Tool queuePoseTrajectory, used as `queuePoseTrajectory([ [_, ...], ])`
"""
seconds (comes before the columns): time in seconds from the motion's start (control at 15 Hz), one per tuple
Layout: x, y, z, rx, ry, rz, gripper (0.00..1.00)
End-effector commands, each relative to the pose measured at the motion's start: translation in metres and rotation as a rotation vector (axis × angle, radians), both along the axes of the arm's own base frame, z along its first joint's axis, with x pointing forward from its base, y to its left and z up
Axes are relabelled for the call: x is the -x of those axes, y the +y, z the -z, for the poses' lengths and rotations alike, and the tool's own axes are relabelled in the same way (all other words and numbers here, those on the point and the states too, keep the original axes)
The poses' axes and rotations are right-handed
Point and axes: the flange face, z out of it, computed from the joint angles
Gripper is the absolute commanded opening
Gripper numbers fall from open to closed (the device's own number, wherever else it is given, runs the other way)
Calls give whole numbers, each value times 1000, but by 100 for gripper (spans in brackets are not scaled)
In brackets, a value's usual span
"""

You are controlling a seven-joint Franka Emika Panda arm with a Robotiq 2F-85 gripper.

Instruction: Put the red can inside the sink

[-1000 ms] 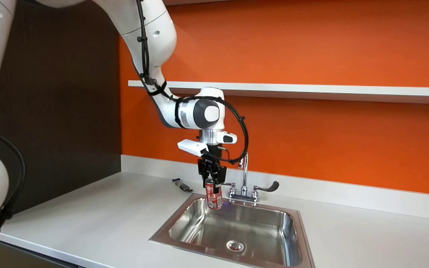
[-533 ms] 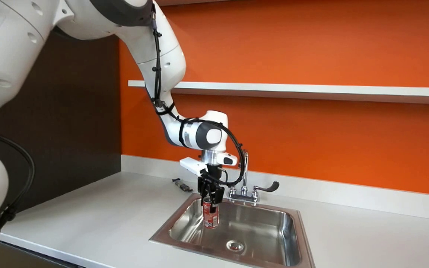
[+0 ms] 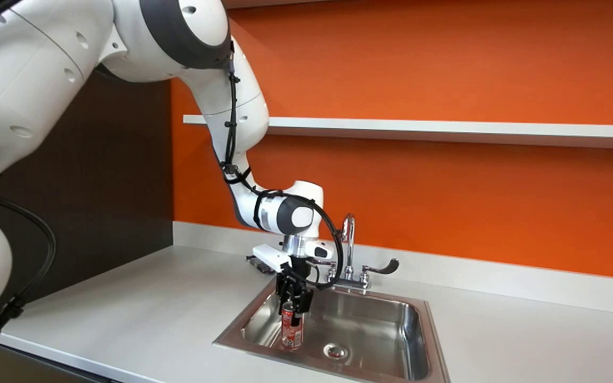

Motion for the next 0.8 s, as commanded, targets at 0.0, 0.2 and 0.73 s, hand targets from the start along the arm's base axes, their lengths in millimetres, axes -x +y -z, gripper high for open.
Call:
queuePoseTrajectory([
  [0.0,-1,1,8,-30,-2,-12,38],
  [0.2,2,2,15,-35,10,-14,38],
  [0.73,4,4,24,-40,24,-10,38],
])
